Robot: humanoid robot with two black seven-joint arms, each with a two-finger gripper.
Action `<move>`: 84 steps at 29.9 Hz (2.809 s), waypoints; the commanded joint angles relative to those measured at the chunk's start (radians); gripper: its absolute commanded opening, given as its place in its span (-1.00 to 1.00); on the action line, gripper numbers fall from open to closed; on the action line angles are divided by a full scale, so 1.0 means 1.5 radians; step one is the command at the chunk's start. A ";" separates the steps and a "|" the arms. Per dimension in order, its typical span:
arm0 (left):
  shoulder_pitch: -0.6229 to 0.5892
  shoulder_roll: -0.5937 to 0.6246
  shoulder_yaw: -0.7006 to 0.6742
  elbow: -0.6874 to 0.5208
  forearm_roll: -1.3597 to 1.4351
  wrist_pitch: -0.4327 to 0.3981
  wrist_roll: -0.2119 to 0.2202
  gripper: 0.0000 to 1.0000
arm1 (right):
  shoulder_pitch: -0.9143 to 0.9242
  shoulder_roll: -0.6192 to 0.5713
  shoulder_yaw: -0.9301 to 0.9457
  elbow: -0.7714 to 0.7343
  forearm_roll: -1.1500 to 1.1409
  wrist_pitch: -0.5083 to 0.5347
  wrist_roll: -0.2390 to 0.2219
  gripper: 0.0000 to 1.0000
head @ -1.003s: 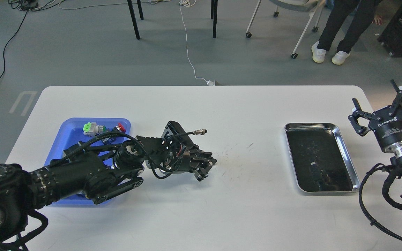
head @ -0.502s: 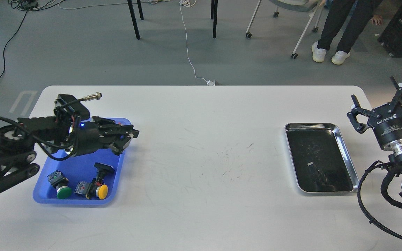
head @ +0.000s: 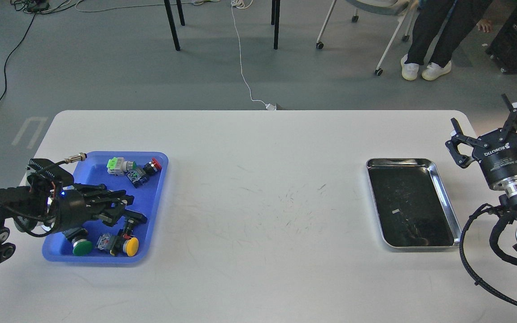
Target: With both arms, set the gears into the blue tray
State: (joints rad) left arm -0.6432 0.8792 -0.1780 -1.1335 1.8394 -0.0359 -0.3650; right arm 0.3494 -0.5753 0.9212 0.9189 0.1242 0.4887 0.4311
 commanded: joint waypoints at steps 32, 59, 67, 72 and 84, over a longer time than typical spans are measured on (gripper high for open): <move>0.011 -0.013 0.003 0.101 -0.038 0.001 -0.010 -0.64 | 0.003 -0.004 -0.005 0.002 -0.004 0.000 -0.001 0.99; -0.034 -0.013 -0.139 0.094 -0.631 -0.011 -0.054 0.95 | 0.142 -0.004 -0.011 -0.012 -0.010 0.000 -0.004 0.99; -0.095 -0.102 -0.192 0.138 -0.962 -0.057 0.023 0.96 | 0.208 0.015 -0.009 -0.013 -0.007 -0.048 -0.025 0.99; -0.093 -0.152 -0.297 0.147 -1.099 -0.073 0.040 0.96 | 0.222 0.040 0.022 -0.029 0.004 -0.051 -0.096 0.99; -0.090 -0.307 -0.475 0.330 -1.344 -0.193 0.057 0.96 | 0.269 0.179 0.084 -0.236 0.031 -0.060 -0.167 0.99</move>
State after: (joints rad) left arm -0.7793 0.4688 -0.8393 -0.6964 -0.1327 -0.2914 -0.2809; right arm 0.7508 -0.3310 1.0385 0.5985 0.1697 0.3989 0.1835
